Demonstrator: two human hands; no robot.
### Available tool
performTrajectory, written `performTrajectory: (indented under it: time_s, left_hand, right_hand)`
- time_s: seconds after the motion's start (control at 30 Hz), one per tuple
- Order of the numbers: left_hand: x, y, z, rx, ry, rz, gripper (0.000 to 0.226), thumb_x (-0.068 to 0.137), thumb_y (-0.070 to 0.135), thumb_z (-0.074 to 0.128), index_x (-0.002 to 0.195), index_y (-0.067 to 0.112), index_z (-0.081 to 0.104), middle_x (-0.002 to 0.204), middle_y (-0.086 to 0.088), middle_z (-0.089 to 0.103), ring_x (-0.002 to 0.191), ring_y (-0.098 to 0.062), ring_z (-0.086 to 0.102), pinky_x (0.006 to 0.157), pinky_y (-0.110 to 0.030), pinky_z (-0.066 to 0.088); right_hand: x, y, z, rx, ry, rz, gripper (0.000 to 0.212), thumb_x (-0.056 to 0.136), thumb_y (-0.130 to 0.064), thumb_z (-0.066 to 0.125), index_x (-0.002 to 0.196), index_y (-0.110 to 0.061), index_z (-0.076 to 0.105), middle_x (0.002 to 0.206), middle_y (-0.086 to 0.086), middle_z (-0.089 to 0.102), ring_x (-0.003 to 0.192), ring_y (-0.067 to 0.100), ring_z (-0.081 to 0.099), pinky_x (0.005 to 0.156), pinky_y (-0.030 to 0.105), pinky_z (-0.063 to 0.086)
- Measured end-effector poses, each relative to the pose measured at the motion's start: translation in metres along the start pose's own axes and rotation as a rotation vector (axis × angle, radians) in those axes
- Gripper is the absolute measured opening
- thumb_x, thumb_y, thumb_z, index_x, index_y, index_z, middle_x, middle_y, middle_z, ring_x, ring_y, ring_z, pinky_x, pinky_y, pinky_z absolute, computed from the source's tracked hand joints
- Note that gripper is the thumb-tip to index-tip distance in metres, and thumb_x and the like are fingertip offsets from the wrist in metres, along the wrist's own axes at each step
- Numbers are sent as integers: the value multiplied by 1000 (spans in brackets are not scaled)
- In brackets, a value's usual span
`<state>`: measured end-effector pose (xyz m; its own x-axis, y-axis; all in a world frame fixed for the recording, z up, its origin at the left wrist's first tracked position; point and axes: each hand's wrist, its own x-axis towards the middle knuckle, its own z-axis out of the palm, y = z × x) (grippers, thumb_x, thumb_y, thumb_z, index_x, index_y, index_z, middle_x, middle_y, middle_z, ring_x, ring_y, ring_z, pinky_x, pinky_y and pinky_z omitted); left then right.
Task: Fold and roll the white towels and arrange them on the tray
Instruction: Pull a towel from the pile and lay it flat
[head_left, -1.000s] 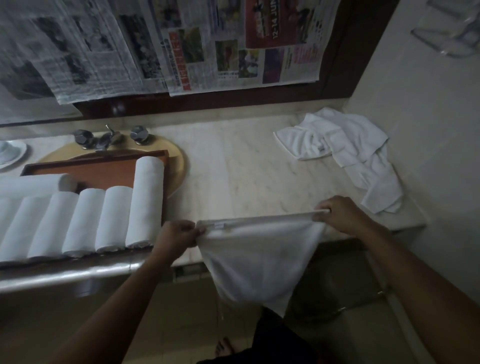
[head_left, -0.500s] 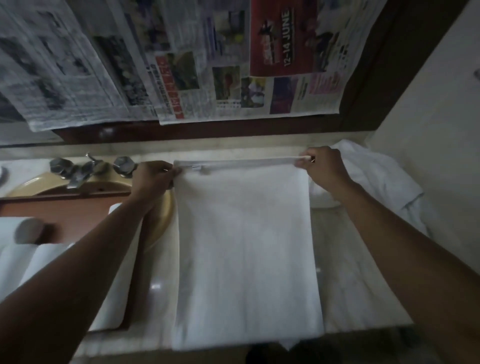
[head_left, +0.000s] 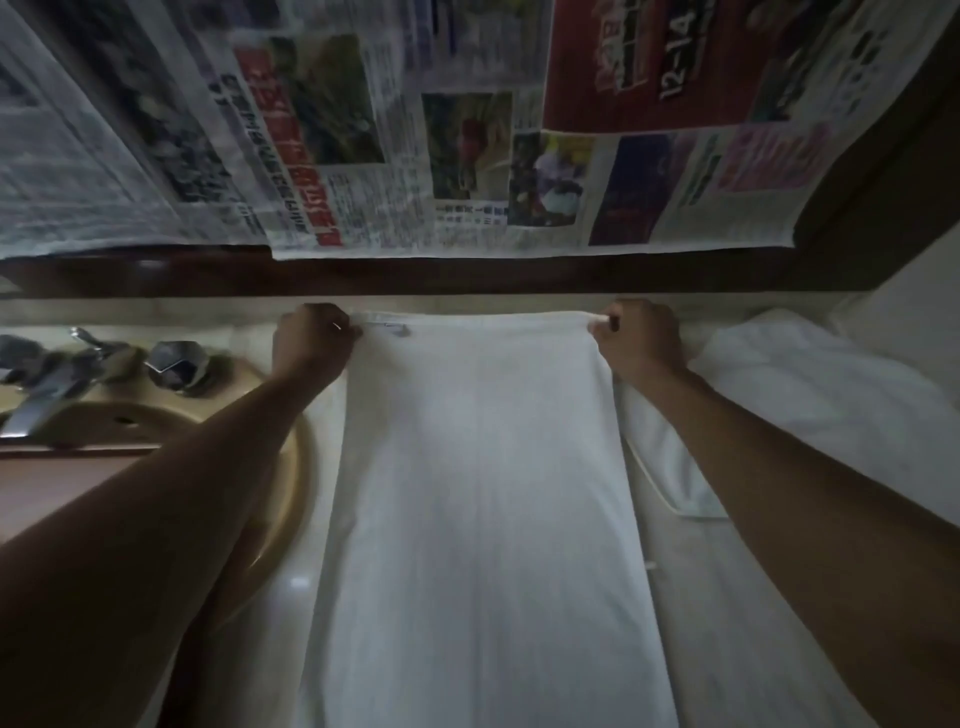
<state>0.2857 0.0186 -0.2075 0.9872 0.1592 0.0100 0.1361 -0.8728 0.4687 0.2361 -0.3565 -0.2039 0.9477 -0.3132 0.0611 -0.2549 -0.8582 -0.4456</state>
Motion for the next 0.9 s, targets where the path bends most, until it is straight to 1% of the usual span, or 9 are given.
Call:
performTrajectory:
  time_s: [0.1, 0.2, 0.33, 0.43, 0.5, 0.63, 0.73, 0.8, 0.9]
  left_hand:
    - [2, -12, 29, -6, -34, -75, 14, 89, 33, 75, 96, 22, 77, 101, -9, 76, 101, -36, 67, 82, -35, 48]
    - [-4, -16, 42, 24, 52, -63, 28, 87, 28, 75, 113, 18, 69, 114, -15, 67, 106, -39, 61, 87, -42, 47]
    - [-41, 6, 63, 96, 126, 253, 49, 91, 25, 69, 136, 11, 55, 134, -19, 56, 120, -41, 52, 96, -51, 42]
    - [-69, 19, 91, 103, -94, 481, 60, 101, 45, 42, 153, 15, 45, 160, -15, 41, 147, -36, 37, 115, -52, 33]
    - [-73, 8, 101, 160, -180, 488, 66, 104, 54, 27, 162, 23, 29, 170, -5, 20, 158, -25, 15, 125, -48, 17]
    - [-60, -31, 90, 212, -113, 402, 68, 103, 58, 24, 164, 26, 22, 172, -1, 13, 159, -20, 10, 126, -46, 15]
    - [-59, -45, 73, 269, -111, 348, 73, 102, 58, 16, 164, 20, 20, 172, -5, 10, 159, -22, 4, 128, -49, 8]
    - [-79, -35, 66, 280, -70, 381, 70, 102, 51, 20, 163, 15, 24, 171, -9, 12, 159, -25, 3, 128, -50, 4]
    - [-141, -7, 73, 148, -101, 512, 64, 103, 42, 28, 163, 17, 25, 171, -6, 14, 159, -23, 4, 128, -50, 5]
  right_hand:
    - [3, 13, 31, -37, -25, 1, 20, 92, -29, 71, 82, -12, 67, 77, 3, 63, 79, 30, 62, 70, 32, 43]
    - [-1, 25, 49, -17, 63, -20, 25, 87, -28, 78, 105, -13, 68, 101, 10, 68, 97, 34, 61, 84, 41, 50]
    - [-33, 3, 70, 5, 254, -212, 45, 93, -27, 69, 133, -9, 61, 130, 17, 61, 119, 38, 54, 101, 47, 46]
    - [-63, -25, 98, -25, 50, -337, 54, 98, -41, 54, 144, -14, 57, 152, 17, 49, 140, 36, 43, 118, 50, 34]
    - [-75, -25, 110, -105, -55, -370, 57, 102, -47, 42, 150, -18, 51, 162, 14, 38, 151, 33, 30, 124, 53, 22]
    - [-56, 12, 102, -195, 39, -380, 58, 103, -48, 39, 149, -16, 53, 159, 15, 43, 149, 33, 37, 121, 56, 25]
    - [-43, 25, 83, -212, -19, -287, 64, 103, -50, 30, 151, -13, 49, 161, 17, 39, 150, 36, 33, 122, 55, 21]
    - [-60, 13, 75, -133, 6, -259, 65, 103, -49, 30, 153, -10, 46, 162, 20, 35, 152, 38, 29, 124, 56, 21]
    - [-126, -16, 85, -75, 39, -362, 59, 103, -42, 39, 152, -10, 48, 163, 19, 34, 154, 36, 27, 123, 57, 24]
